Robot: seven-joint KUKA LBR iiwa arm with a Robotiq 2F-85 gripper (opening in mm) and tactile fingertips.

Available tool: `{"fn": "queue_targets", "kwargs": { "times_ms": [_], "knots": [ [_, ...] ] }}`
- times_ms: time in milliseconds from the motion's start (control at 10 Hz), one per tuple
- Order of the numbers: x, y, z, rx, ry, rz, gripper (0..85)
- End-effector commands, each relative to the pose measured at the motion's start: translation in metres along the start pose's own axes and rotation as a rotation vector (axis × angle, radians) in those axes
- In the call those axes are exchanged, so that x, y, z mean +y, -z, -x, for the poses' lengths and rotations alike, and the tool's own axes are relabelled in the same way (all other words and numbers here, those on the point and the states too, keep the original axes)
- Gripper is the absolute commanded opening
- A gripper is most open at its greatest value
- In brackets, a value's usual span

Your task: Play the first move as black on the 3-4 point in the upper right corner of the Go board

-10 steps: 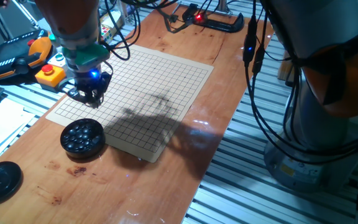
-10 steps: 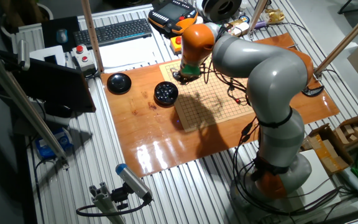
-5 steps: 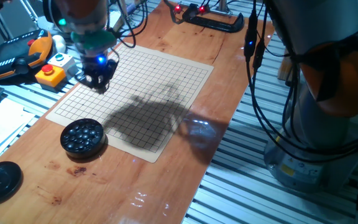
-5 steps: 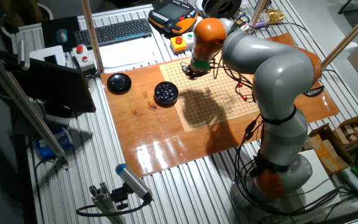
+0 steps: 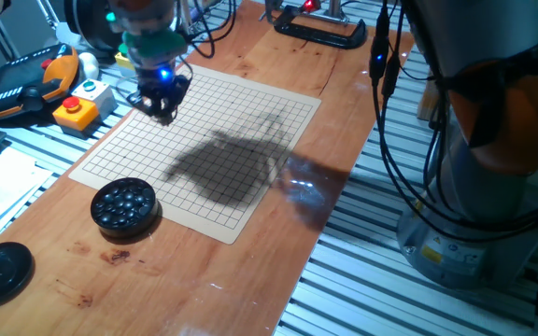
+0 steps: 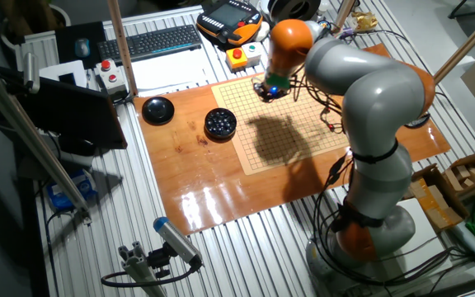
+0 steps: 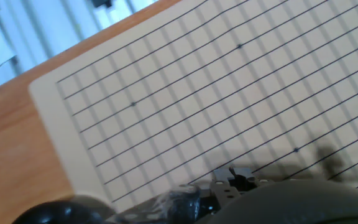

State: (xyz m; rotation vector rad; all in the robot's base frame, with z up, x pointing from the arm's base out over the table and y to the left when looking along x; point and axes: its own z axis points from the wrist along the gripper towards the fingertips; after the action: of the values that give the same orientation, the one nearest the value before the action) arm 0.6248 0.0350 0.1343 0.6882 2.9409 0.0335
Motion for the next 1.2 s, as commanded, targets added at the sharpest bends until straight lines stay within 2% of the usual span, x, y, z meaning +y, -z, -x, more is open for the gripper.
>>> {"fn": "queue_targets", "kwargs": {
  "times_ms": [0,200,400,500,600,1000,1100],
  "knots": [
    [-0.0056,-0.0024,0.002,0.002,0.001,-0.006,1.0],
    [-0.007,-0.0045,0.0024,0.023,0.007,-0.001,1.0],
    [-0.007,-0.0045,0.0024,0.013,0.022,-0.035,1.0],
    [-0.007,-0.0045,0.0024,0.015,0.009,-0.035,1.0],
    [-0.007,-0.0045,0.0024,0.035,0.004,-0.026,1.0],
    [-0.007,-0.0045,0.0024,0.06,-0.001,-0.048,1.0],
    [-0.007,-0.0045,0.0024,0.057,-0.004,-0.056,1.0]
  ]
}}
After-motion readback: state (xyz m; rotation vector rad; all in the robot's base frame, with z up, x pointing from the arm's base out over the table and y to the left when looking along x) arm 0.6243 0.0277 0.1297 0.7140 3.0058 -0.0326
